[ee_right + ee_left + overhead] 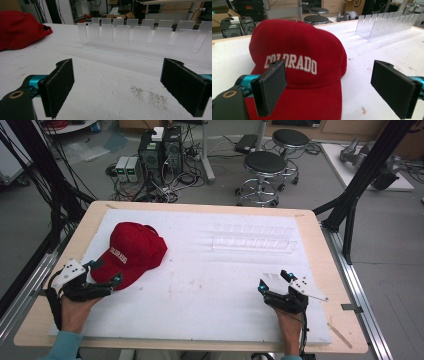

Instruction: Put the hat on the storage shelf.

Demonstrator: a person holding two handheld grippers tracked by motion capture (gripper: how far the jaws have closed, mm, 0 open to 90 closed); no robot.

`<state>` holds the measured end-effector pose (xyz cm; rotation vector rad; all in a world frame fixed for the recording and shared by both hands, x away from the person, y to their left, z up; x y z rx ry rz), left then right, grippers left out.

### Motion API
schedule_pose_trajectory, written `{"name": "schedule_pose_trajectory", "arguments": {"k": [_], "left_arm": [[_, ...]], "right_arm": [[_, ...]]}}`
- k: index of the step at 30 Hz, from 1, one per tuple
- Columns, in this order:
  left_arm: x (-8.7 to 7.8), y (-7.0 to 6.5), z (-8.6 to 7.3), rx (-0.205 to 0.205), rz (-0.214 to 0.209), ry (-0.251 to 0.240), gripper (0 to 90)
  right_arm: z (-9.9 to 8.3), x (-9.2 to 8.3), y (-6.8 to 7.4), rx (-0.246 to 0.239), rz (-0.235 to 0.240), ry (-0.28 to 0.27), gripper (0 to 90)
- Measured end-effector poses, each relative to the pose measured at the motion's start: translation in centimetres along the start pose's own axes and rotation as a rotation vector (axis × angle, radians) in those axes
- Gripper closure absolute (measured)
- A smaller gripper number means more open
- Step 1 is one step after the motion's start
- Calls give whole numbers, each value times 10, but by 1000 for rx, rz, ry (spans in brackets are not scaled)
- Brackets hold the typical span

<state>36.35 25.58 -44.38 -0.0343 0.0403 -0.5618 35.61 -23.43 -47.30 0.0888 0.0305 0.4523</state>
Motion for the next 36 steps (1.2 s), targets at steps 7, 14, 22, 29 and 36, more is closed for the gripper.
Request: {"name": "schedule_pose_trajectory", "arguments": {"k": [7,14,22,29,36], "left_arm": [[10,11,15,12,-30,46,127],[24,38,33,21,-28,78,125],[44,58,45,27,-81,145,117],[64,69,58,47,-122,187,116],[84,79,58,12,-167,225,116]], "right_arm": [[0,0,0,0,1,-1,108],[0,0,0,-7,4,-4,108],[0,0,0,-3,2,-2,107],[0,0,0,-4,1,-2,108],[0,0,0,-8,-3,-2,108]]}}
Point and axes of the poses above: each handheld gripper's, and its own axes: x roughly forward along the jaws, z roughly out of its top, y roughly to its left, the point moved 10 cm from there along x, roughly forward along the jaws, and after that the axes turned 13 degrees about -y, right-handed, at the moved point
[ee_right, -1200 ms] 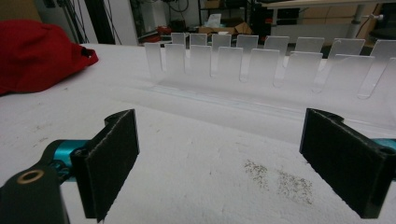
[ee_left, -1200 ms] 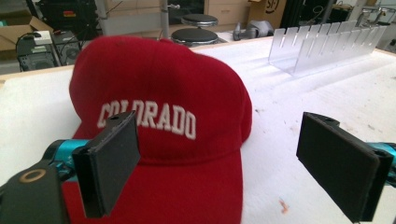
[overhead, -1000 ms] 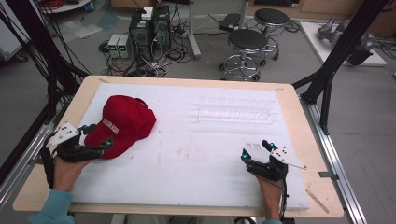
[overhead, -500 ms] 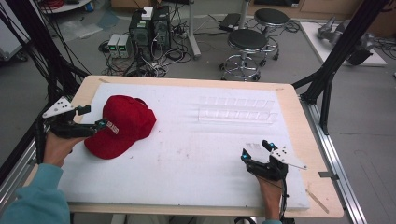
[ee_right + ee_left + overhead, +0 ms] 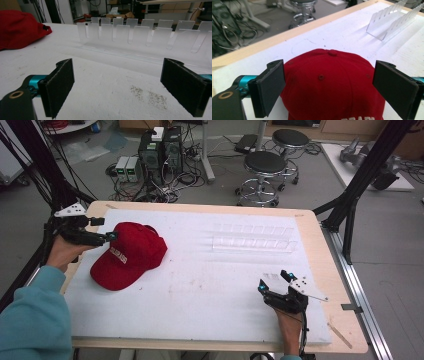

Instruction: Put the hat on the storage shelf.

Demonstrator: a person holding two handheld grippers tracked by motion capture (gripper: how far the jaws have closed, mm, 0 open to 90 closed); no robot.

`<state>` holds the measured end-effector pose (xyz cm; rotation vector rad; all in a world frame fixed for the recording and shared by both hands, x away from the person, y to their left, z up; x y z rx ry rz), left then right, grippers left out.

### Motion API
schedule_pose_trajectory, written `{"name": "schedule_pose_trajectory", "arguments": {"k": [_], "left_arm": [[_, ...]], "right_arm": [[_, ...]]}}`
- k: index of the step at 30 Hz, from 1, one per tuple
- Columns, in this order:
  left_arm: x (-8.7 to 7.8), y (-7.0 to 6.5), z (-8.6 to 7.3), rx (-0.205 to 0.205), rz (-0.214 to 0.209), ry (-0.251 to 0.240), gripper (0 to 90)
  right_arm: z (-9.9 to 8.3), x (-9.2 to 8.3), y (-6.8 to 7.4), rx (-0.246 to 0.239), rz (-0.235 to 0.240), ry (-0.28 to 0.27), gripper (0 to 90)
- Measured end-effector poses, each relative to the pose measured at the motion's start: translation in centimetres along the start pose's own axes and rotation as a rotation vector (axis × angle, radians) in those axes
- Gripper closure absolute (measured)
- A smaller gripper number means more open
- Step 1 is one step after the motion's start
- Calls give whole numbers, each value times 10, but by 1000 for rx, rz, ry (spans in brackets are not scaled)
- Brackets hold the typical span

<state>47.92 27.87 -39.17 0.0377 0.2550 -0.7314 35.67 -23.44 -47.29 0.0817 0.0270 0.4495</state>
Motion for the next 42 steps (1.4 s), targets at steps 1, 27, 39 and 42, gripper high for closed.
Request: {"name": "schedule_pose_trajectory", "arguments": {"k": [1,27,39,42], "left_arm": [[3,2,-2,-6,-7,10,116],[39,-7,-42,-11,-92,182,62],[49,-16,-64,8,-76,273,72],[49,-17,-65,11,-77,280,108]], "right_arm": [[0,0,0,0,0,0,108],[-1,0,0,-1,-10,11,108],[-1,0,0,-5,-7,8,108],[-1,0,-1,-4,-7,7,107]]}}
Point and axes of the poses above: each handheld gripper's, and its own axes: x roughly forward along the jaws, z roughly out of its top, y roughly to its left, the point moved 10 cm from there along x, roughly forward along the jaws, and after that the axes turned 13 degrees about -y, right-handed, at the moved point
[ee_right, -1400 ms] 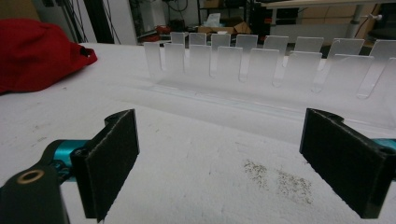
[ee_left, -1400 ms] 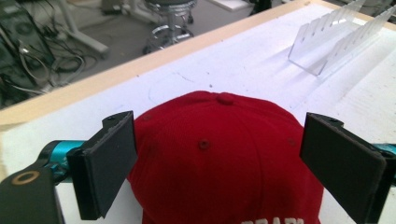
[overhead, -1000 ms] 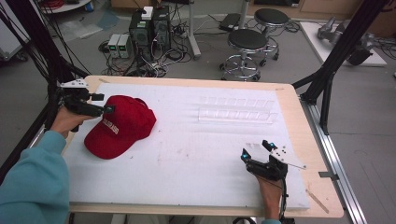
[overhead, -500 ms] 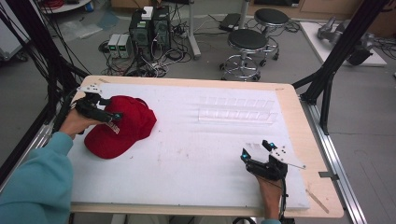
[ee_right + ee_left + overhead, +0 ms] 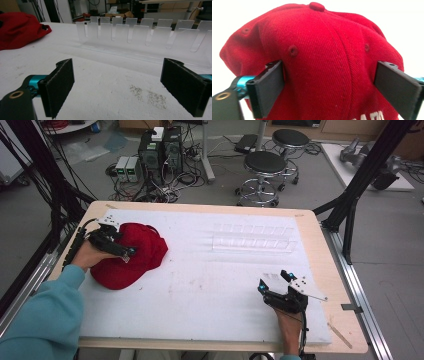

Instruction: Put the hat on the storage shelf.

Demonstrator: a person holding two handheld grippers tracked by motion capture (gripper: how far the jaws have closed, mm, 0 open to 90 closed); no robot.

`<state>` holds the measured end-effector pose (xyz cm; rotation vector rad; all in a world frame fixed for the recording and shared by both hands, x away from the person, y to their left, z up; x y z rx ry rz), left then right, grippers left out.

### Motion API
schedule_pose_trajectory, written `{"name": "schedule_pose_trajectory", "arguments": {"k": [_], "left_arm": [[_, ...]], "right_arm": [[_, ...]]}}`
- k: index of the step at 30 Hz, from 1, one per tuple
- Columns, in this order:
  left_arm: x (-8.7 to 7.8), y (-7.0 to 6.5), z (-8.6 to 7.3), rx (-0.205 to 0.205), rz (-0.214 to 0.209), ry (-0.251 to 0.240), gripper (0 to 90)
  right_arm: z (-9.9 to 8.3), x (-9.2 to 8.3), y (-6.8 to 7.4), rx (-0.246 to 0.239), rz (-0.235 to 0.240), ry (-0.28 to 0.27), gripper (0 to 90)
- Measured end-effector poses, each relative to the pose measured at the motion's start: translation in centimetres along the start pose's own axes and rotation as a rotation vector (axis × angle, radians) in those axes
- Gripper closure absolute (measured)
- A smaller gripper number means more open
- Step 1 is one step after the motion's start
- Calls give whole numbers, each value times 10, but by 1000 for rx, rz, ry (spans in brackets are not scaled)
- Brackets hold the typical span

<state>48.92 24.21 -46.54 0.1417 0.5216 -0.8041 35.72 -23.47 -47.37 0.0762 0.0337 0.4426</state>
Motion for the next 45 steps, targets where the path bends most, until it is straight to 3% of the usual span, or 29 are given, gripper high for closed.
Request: {"name": "schedule_pose_trajectory", "arguments": {"k": [17,22,28,33,45], "left_arm": [[-6,-7,-2,15,-7,50,488],[-10,-6,1,46,30,50,655],[-12,-10,4,64,33,42,724],[-15,-13,14,62,57,-10,791],[-30,-25,41,34,73,-116,822]], "right_arm": [[0,0,0,0,0,-5,108],[0,0,0,2,0,-6,107],[1,0,0,5,0,-9,107],[1,-1,0,-1,5,-10,107],[1,-1,2,-5,9,-5,108]]}}
Point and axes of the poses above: each handheld gripper's, and its own axes: x roughly forward along the jaws, z roughly out of its top, y roughly to its left, the point moved 10 cm from there along x, roughly forward along the jaws, and after that the axes turned 13 degrees about -y, right-handed, at the moved point
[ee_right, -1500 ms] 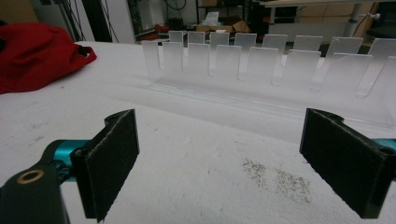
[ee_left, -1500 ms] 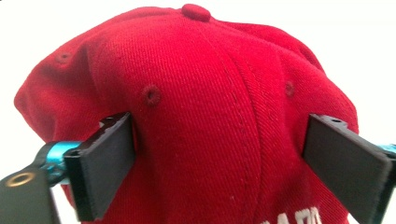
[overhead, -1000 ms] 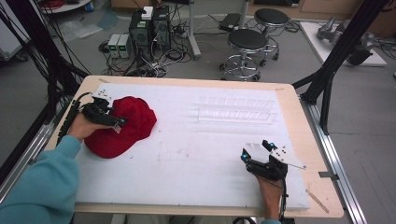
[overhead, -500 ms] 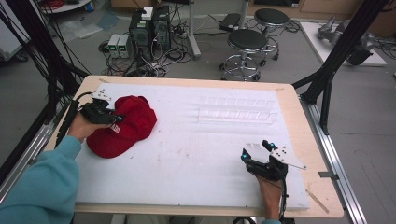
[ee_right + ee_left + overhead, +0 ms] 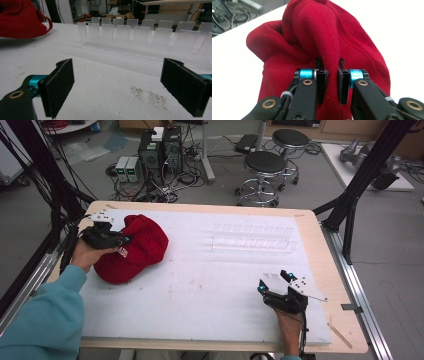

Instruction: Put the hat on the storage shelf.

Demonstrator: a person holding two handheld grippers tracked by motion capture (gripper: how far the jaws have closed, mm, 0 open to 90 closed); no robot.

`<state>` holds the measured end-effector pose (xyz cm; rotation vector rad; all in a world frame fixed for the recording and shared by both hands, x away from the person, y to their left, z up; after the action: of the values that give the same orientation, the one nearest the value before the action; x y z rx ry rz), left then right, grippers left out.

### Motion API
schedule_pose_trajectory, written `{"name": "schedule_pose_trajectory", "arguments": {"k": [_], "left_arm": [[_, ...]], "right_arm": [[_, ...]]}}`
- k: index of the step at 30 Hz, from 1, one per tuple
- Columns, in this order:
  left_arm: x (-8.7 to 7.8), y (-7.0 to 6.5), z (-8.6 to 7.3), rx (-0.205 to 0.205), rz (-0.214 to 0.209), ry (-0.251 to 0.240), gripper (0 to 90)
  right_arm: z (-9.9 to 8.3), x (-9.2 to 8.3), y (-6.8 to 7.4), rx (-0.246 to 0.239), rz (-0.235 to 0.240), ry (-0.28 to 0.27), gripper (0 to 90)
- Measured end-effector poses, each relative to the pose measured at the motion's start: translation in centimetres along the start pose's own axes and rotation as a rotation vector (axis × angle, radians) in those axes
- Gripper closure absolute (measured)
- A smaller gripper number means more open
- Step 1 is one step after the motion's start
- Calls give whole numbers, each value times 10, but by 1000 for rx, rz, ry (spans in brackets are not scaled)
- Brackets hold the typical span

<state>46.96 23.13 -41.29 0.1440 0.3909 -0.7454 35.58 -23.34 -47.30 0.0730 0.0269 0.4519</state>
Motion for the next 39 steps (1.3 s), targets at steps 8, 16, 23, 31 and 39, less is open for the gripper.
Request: {"name": "schedule_pose_trajectory", "arguments": {"k": [8,16,23,31,39], "left_arm": [[0,-19,30,45,-15,-51,830],[9,-48,59,45,-67,-108,830],[21,-82,82,81,-147,-168,830],[41,-119,95,98,-224,-198,831],[57,-151,105,86,-278,-234,831]], "right_arm": [[0,0,-1,-4,-7,-3,107],[0,0,-1,14,-10,-1,107],[0,0,-3,27,-5,2,108],[1,0,-1,22,-1,2,107],[10,0,7,33,22,3,107]]}}
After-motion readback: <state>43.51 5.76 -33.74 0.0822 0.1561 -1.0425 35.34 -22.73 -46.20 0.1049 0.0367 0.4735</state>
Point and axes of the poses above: each handheld gripper's, and its own axes: x roughly forward along the jaws, z roughly out of its top, y roughly to its left, the point moved 10 cm from there along x, roughly forward along the jaws, and after that the axes turned 13 degrees about -y, right-handed, at the moved point
